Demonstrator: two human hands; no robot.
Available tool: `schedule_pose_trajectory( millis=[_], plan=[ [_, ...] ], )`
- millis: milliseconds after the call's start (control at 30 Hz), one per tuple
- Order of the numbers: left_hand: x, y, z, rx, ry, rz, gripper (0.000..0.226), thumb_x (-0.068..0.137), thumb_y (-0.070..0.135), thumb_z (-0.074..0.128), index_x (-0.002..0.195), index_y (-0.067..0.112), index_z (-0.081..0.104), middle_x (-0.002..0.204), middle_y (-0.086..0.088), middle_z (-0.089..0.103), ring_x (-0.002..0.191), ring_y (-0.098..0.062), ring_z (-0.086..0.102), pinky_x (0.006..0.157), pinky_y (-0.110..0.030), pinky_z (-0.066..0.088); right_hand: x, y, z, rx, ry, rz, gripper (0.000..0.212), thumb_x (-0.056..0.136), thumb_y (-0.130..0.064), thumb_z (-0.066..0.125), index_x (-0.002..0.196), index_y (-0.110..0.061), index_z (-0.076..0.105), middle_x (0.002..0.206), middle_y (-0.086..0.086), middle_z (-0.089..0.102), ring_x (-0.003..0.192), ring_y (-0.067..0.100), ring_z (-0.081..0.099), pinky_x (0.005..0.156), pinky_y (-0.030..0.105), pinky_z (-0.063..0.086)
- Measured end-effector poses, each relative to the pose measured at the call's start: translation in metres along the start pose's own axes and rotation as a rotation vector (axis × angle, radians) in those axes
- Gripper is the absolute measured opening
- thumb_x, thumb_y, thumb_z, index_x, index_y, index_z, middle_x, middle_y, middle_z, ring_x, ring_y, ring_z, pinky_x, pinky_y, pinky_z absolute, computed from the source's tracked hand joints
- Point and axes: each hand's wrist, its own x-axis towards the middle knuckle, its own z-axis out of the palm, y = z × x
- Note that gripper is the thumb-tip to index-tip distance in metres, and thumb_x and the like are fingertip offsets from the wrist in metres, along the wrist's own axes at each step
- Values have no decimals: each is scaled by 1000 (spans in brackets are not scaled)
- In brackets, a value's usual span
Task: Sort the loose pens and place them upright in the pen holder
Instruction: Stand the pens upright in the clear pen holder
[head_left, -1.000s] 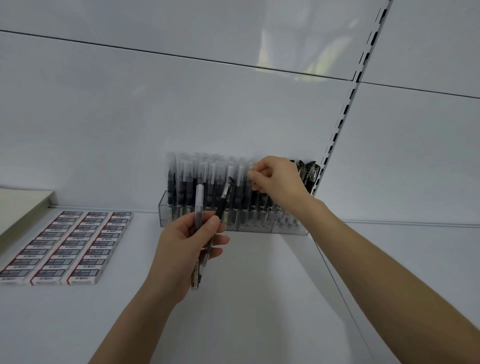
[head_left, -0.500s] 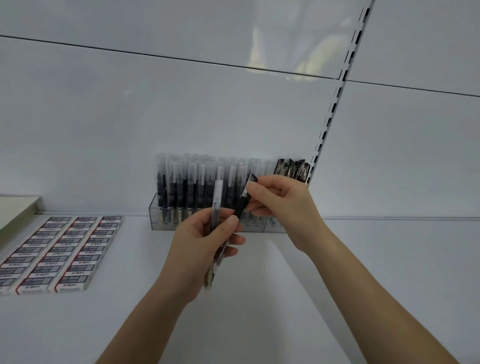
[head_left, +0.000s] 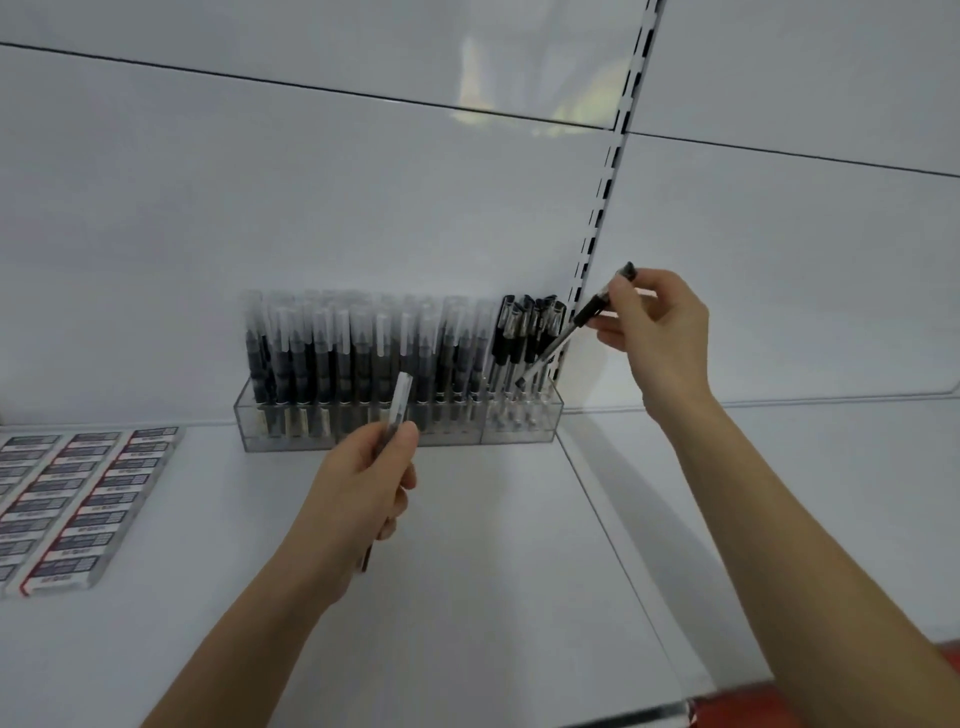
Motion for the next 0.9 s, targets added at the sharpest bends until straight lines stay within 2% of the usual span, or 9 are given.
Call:
schedule_pose_trajectory(
  millis=[100, 233, 333, 467, 533, 600, 667, 800, 900],
  plan=[
    [-1, 1, 2, -43, 13, -41, 20, 96, 18, 41, 99, 4, 55, 63, -3, 50, 43, -10, 33, 36, -18, 26, 2, 0, 9, -74, -68, -62, 9, 91, -16, 54, 85, -22, 55, 80, 3, 66, 69, 19, 69, 71, 31, 56],
    [-1, 1, 0, -52, 33, -34, 17, 96, 12, 39, 96, 7, 56, 66, -6, 51, 44, -11, 35, 35, -17, 26, 2, 0, 26, -172, -180, -136, 3, 91, -17, 54, 90, -17, 57, 78, 1, 65, 71, 21, 68, 76, 39, 56],
    [-2, 1, -2, -60, 40, -26, 19, 95, 11, 40, 96, 7, 58, 67, -6, 50, 44, -10, 36, 35, -17, 27, 3, -1, 36, -272, -252, -182, 1, 91, -18, 54, 91, -18, 56, 75, 0, 64, 70, 20, 67, 74, 36, 56],
    [-3, 2, -5, -76, 52, -19, 18, 94, 9, 42, 94, 8, 60, 66, -5, 48, 49, -12, 36, 37, -17, 30, 4, 3, 45, -383, -351, -206, 6, 91, -18, 54, 87, -15, 57, 81, 10, 67, 67, 15, 66, 68, 28, 54],
    [-3, 2, -6, -75, 61, -6, 17, 93, 10, 44, 92, 10, 61, 65, -5, 47, 50, -12, 37, 39, -18, 31, 1, 11, 48, -465, -401, -193, 11, 92, -17, 52, 85, -10, 57, 84, 16, 68, 75, 25, 68, 75, 39, 55],
    [-4, 2, -7, -74, 66, 13, 17, 93, 10, 44, 91, 12, 61, 66, -5, 48, 50, -12, 38, 39, -18, 32, -2, 20, 49, -512, -402, -180, 16, 92, -16, 51, 82, -4, 55, 83, 20, 67, 79, 33, 67, 78, 49, 52],
    [-4, 0, -8, -72, 72, 32, 16, 93, 11, 46, 91, 12, 62, 65, -4, 48, 48, -10, 39, 39, -17, 33, -4, 25, 48, -483, -381, -134, 16, 92, -16, 51, 84, -3, 56, 83, 21, 67, 77, 32, 68, 77, 51, 53],
    [-3, -2, -9, -59, 82, 80, 13, 91, 10, 50, 92, 12, 63, 67, -4, 52, 45, -8, 43, 40, -17, 37, -4, 24, 42, -426, -362, -70, 10, 89, -20, 57, 87, -10, 57, 85, 16, 68, 77, 23, 69, 78, 41, 55],
    [-4, -2, -7, -50, 86, 131, 10, 88, 10, 55, 93, 12, 64, 69, -5, 56, 47, -8, 45, 42, -18, 39, -16, 20, 32, -369, -217, -63, 14, 86, -26, 61, 89, -12, 62, 75, 7, 69, 75, 21, 68, 75, 33, 53]
  ],
)
